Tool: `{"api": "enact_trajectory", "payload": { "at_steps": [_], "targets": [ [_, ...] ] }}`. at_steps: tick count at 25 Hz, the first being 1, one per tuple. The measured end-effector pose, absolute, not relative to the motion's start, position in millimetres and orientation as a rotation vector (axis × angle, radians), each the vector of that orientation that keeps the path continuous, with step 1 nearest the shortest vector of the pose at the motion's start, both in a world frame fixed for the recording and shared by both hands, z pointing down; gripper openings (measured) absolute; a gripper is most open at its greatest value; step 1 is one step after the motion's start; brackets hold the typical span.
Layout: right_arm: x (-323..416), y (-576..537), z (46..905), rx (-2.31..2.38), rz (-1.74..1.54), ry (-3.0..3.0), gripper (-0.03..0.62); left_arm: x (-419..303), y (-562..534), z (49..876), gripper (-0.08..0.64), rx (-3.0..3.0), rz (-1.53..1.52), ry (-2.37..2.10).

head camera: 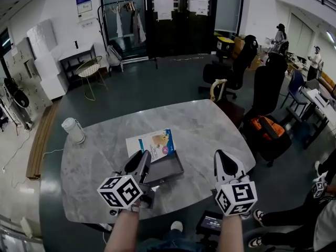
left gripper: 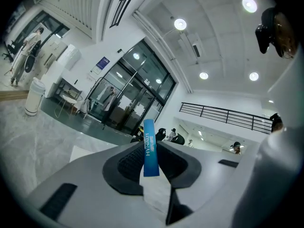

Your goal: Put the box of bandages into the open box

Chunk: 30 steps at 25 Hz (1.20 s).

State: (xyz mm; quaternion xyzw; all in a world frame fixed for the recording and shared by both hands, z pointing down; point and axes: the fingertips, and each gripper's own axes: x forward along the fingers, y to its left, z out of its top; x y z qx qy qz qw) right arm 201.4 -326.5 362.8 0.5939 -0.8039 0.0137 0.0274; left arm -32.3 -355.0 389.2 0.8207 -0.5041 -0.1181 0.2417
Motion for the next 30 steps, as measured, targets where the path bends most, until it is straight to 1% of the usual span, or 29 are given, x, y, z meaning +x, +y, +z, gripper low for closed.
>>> {"api": "enact_trajectory", "payload": {
  "at_steps": [7,18,30],
  "targets": [
    [217.0,-346.8,393.5,1.819,0.104,-2.456,0.025,-30.5,-369.1,434.7,0.091,2.111,-0.259,-1.379],
    [208.5,-354.7,446.5,1.766,0.230,-2.398,0.025,-28.2,-368.1,519.9,0.091,1.862,-0.184,-1.280],
    [218.7,-355.7,494.4,1.743,0.369,-2.319,0.025,-19.1,-375.3,572.1,0.091,1.722,-0.091,-1.244]
  ]
}}
